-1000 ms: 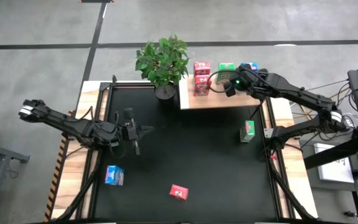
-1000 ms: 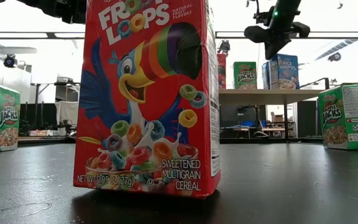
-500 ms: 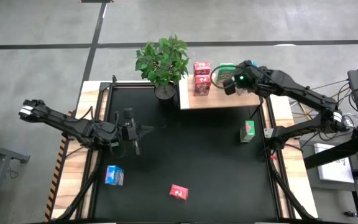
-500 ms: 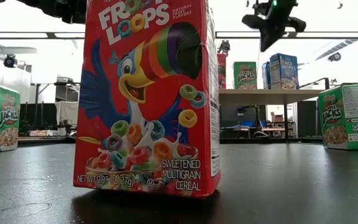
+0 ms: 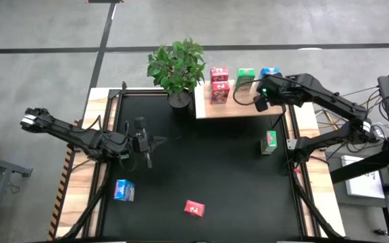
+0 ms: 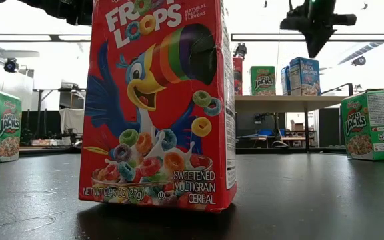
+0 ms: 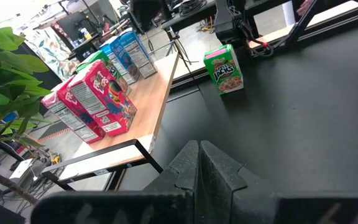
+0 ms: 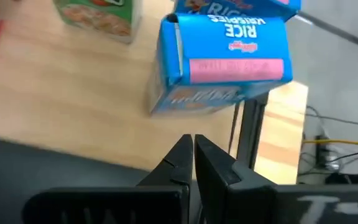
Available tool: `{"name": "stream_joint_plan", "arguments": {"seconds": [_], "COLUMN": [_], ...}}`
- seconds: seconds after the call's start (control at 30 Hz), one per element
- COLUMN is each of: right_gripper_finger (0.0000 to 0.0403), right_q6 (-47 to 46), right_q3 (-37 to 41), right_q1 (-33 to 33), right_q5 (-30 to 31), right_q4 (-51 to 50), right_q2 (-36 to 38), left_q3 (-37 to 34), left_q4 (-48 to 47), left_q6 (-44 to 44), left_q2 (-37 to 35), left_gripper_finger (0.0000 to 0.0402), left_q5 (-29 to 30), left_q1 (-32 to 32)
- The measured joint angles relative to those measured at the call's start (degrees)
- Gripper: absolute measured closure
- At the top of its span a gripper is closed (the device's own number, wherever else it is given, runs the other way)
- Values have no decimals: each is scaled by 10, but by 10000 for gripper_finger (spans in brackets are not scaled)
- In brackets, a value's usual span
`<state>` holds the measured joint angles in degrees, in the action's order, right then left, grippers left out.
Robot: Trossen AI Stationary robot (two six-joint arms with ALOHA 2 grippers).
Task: Stack cereal on shelf
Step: Put the right blue cereal box on the shelf, then put the left green cereal box on the shelf
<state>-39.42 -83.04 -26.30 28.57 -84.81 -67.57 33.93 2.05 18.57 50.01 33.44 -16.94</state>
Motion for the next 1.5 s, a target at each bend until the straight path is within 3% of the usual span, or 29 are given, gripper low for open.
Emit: {"name": "stream_joint_plan", "arguments": {"seconds": [0.27, 1.5], "right_gripper_finger": [394, 394], "right_q6": [40, 60], "right_q3": [41, 29], "right_q1": [-11, -11], "right_q5": [8, 25], "right_q4": [91, 133], "right_q2": [-1, 9], "left_q3": [0, 0], "left_q4": [0, 0], "left_q6": [0, 2], "left_q2": [0, 0], "left_gripper_finger": [402, 402], "left_q5": [0, 0], "left_q1": [0, 0]}}
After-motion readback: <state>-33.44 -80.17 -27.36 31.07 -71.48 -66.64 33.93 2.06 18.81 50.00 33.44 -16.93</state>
